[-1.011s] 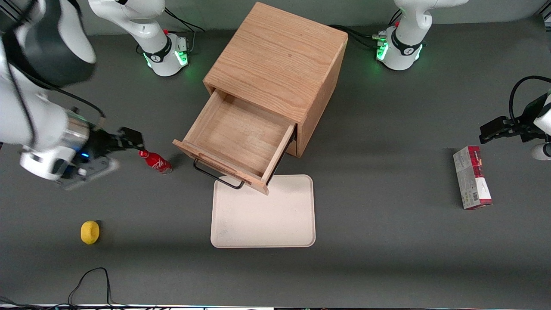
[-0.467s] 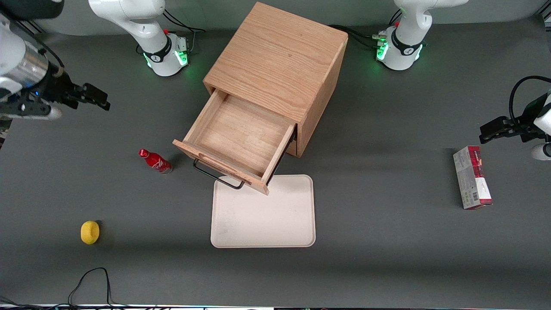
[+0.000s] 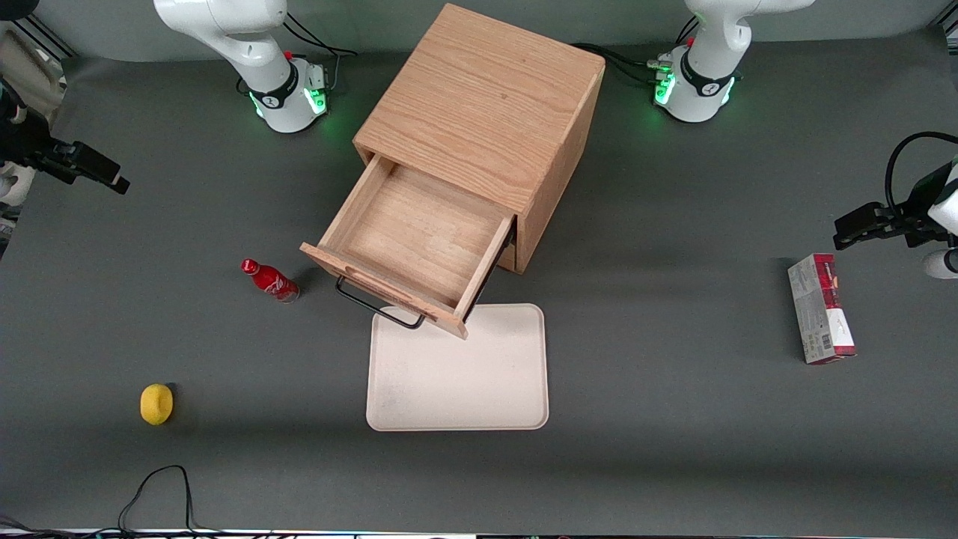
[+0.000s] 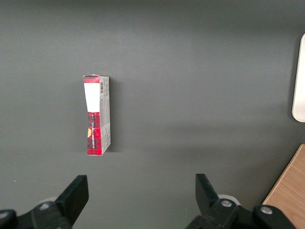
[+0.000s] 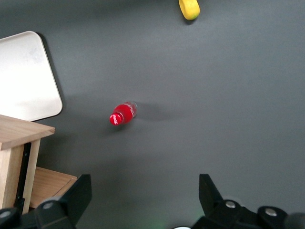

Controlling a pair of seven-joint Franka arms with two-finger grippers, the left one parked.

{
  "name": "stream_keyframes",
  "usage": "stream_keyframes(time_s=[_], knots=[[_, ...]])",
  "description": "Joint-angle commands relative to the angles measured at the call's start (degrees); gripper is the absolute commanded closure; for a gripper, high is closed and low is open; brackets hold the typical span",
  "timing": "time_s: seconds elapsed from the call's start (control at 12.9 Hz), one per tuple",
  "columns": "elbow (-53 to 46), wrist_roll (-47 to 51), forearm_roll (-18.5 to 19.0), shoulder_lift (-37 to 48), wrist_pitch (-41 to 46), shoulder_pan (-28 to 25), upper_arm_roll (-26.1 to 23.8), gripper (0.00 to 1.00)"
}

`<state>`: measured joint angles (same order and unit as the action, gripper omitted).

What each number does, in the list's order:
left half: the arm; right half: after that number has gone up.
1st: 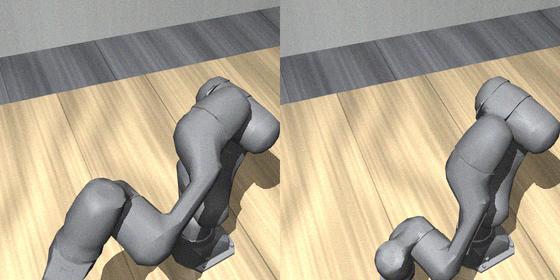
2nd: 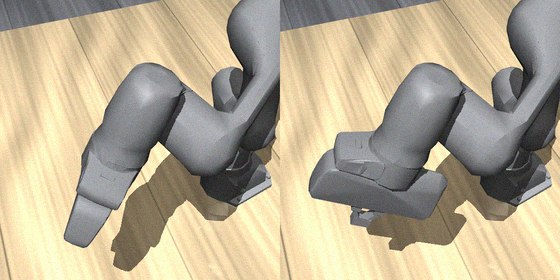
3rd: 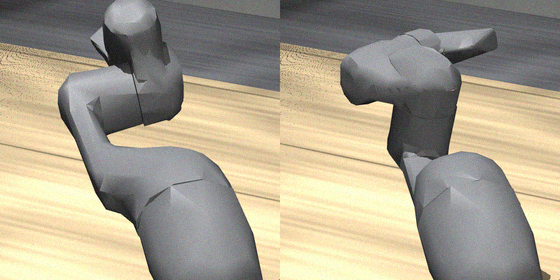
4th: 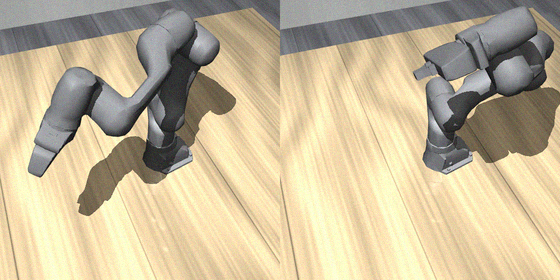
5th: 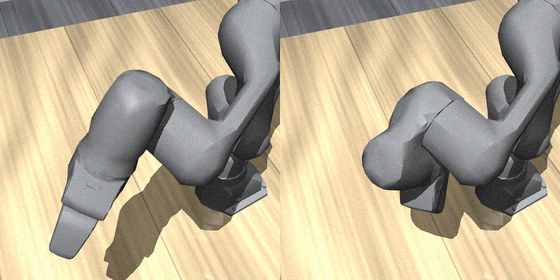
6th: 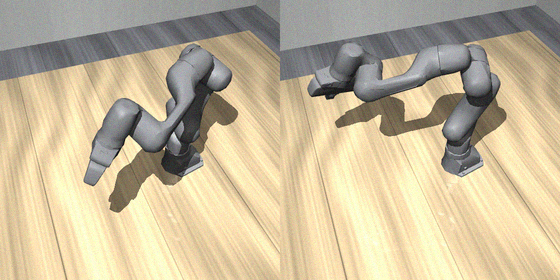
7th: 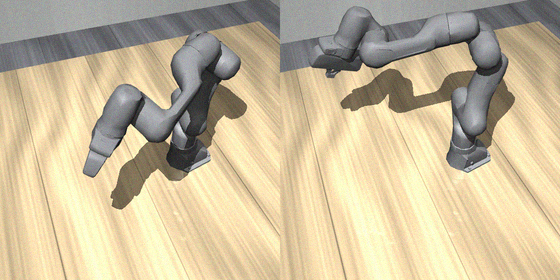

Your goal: Open upper drawer

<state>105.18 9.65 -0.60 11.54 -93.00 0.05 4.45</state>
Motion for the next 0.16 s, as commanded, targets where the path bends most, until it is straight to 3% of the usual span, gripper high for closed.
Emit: stream_keyframes(time_s=[0.0,0.08], knots=[[-9.9,1.2,1.1,-7.5,5.4,-2.1,-0.3,0.0],[-10.3,0.8,1.1,-8.0,6.0,-2.1,-0.3,0.0]])
